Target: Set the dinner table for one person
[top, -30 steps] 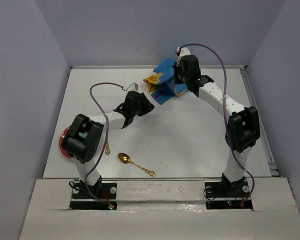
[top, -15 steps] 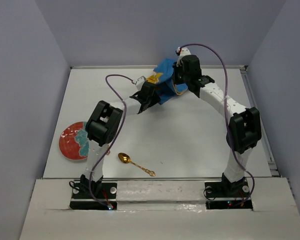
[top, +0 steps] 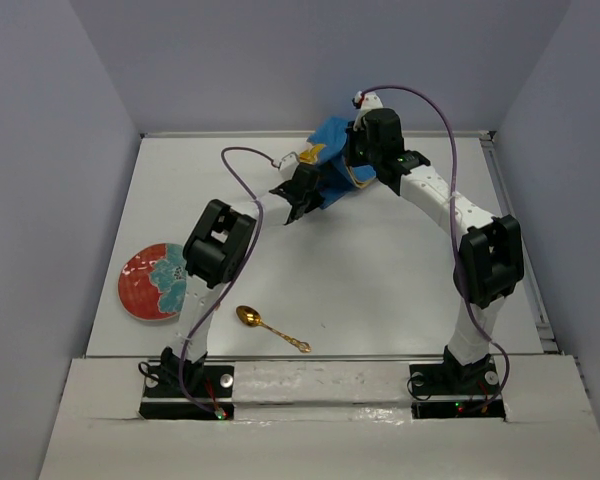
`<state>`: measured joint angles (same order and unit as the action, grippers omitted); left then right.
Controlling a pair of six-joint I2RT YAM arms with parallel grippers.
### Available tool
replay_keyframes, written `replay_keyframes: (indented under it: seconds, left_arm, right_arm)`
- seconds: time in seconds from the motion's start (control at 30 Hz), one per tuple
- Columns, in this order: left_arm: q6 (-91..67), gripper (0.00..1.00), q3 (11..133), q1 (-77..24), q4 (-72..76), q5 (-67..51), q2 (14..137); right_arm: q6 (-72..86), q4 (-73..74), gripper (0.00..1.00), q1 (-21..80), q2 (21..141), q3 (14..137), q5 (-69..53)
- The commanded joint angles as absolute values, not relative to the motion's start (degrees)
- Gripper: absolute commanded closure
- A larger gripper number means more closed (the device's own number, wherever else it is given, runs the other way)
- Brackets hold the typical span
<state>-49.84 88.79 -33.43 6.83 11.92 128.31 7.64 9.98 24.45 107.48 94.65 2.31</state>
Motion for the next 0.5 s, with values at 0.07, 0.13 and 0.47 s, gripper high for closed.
replay_keyframes:
  seconds: [0.07, 0.13, 0.47]
  left_arm:
    - [-48.9, 1.0, 87.8, -33.9, 4.5, 13.4, 128.9]
    - [-47.5, 1.0, 85.1, -33.8, 6.3, 14.1, 126.2]
    - [-30.9, 1.0, 72.5, -30.7, 8.6, 16.8, 103.3]
  right_arm:
    - [7.7, 6.8, 1.0, 24.8, 104.2, 94.0, 2.3]
    - [7.4, 6.7, 1.0, 24.8, 104.2, 93.9, 3.1]
    - [10.3, 6.4, 1.0, 16.1, 90.9, 87.0, 3.2]
